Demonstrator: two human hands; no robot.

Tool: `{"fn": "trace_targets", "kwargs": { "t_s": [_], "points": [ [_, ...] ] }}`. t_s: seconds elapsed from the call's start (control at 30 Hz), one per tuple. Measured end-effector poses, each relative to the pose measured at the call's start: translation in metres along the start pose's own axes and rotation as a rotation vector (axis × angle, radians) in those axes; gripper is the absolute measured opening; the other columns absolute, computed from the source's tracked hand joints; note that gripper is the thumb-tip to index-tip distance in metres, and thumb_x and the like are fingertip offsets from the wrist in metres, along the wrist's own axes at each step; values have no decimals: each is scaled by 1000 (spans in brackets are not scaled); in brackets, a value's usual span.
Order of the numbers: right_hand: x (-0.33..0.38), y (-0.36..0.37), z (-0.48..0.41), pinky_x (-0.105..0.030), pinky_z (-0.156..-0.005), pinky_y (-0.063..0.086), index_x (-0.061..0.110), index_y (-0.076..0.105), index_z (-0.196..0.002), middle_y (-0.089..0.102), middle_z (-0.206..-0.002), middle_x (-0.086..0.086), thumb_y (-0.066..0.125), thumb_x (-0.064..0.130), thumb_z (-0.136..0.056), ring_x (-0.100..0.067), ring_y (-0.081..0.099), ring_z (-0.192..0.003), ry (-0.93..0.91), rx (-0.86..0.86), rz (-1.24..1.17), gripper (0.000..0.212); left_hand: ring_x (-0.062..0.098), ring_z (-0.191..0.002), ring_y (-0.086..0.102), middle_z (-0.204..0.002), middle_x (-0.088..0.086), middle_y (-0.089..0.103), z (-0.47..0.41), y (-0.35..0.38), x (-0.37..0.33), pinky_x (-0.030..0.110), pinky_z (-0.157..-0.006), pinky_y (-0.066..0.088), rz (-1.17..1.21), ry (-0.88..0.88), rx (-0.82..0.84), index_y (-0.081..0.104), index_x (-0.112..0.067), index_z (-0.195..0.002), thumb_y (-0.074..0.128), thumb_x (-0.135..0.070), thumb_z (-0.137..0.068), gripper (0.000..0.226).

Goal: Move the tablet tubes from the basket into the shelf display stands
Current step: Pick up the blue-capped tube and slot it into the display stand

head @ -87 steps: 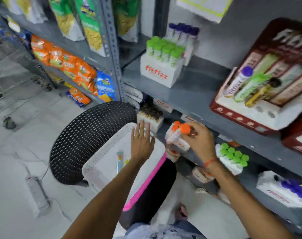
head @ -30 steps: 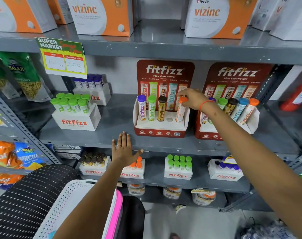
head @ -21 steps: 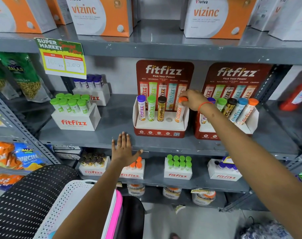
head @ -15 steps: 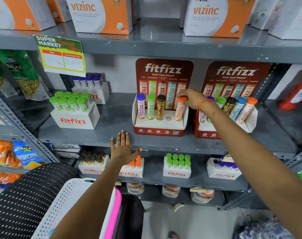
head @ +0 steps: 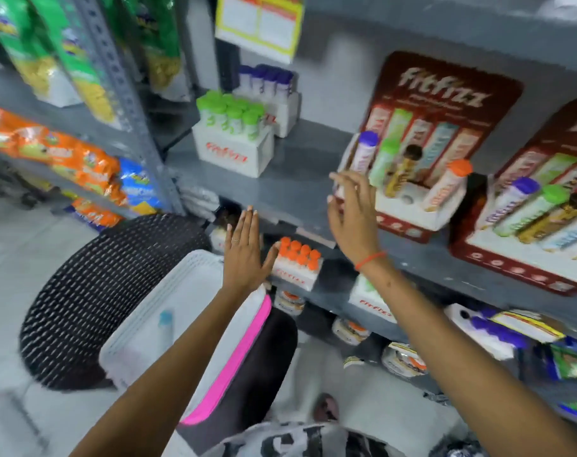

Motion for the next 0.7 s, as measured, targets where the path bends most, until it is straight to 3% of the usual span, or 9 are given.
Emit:
{"fn": "trace_targets", "kwargs": {
  "t_s": [0.1,0.2,0.3,0.4,0.5,0.57,0.63,0.7],
  "points": [
    [44,86,41,-40,-102,40,5,56,-118,55,-120,-20,49,8,-86,-33,50,-114,-37,180,-99,33,24,-143,18,-155,13,22,47,-14,53,41,-115,9,-47,-155,-44,23,-3,-146,36,-37,-92,65],
    [81,167,92,-40,-96,40,3,59,-111,60,-113,-24,44,14,-81,-34,51,-108,-45,429,-140,35,23,-142,20,-155,13,23,104,-23,112,37,-115,7,-111,-352,-30,24,-3,-145,35,-37,-95,61],
    [101,235,150,-43,-94,47,4,60,-113,60,-114,-23,42,21,-80,-37,51,-108,-45,709,-140,41,27,-140,27,-153,14,26,168,-26,168,45,-113,18,-155,-555,19,26,-2,-145,30,-39,-93,63],
    [116,278,198,-49,-91,51,3,58,-118,55,-120,-24,53,10,-83,-44,51,-109,-77,968,-71,36,32,-138,30,-151,19,30,223,-21,206,52,-110,23,-193,-703,138,28,1,-143,26,-38,-92,65],
    [143,332,246,-48,-90,52,6,61,-118,56,-125,-25,41,12,-90,-45,52,-108,-272,1159,-22,35,32,-138,29,-151,19,29,261,-13,233,54,-110,22,-194,-809,228,28,3,-143,21,-37,-91,66],
    [144,337,262,-45,-99,46,11,56,-126,47,-137,-22,40,21,-96,-42,48,-120,-327,1351,64,35,31,-140,25,-153,17,24,264,0,226,52,-111,20,-215,-751,312,24,2,-144,19,-36,-91,66],
    [152,348,280,-46,-108,36,9,50,-131,37,-147,-19,38,20,-99,-39,35,-134,-574,1385,210,36,28,-144,13,-157,13,12,269,10,230,49,-114,15,-195,-774,353,14,-1,-147,24,-33,-95,62],
    [151,355,292,-48,-113,29,7,47,-134,32,-150,-18,38,16,-99,-37,22,-142,-687,1408,335,36,25,-145,1,-158,11,-1,275,20,234,46,-117,8,-185,-806,384,2,-5,-149,29,-31,-98,63]
  ]
}}
Point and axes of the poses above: each hand's wrist, its own z-axis away from the middle knuckle, its own y-axis out of the palm, x = y × z, the point moved 6 cm from there along -z, towards the middle knuckle
